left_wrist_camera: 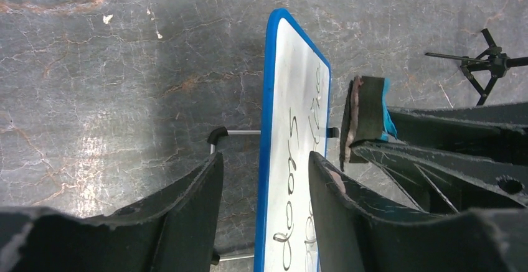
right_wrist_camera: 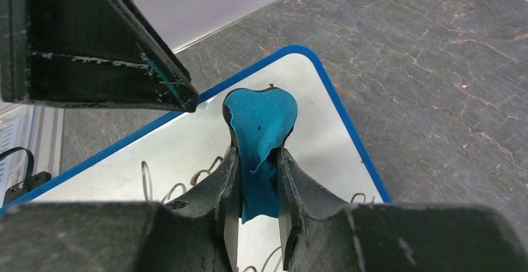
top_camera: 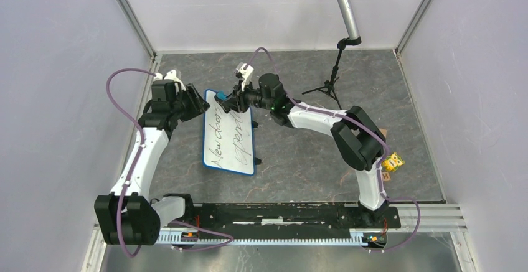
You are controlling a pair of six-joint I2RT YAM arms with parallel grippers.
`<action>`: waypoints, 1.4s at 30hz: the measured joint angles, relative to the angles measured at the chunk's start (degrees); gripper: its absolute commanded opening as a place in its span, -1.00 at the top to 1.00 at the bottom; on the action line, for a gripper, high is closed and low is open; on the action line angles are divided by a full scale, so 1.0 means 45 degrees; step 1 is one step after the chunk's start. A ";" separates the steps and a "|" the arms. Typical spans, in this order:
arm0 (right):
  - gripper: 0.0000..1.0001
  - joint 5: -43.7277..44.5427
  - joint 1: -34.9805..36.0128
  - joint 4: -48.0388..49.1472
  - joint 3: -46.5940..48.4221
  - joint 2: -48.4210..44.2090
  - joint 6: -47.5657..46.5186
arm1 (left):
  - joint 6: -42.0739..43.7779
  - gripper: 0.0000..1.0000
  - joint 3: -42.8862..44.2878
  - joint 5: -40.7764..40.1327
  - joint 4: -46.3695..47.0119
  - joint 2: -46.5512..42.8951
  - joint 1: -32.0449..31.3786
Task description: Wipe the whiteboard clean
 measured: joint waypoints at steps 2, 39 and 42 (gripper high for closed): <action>0.78 0.0000 0.0000 -0.0073 0.0306 0.0257 -0.0039 | 0.0029 -0.10 0.0000 -0.0015 -0.0005 0.0000 0.0000; 0.84 0.0971 0.1195 0.0019 0.0078 0.0787 -0.0471 | 0.0121 0.91 -0.0335 0.0763 0.0452 0.0835 0.0083; 0.85 0.1010 0.1224 0.0175 -0.0005 0.0772 -0.0486 | 0.0131 0.92 -0.0335 0.0758 0.0457 0.0835 0.0083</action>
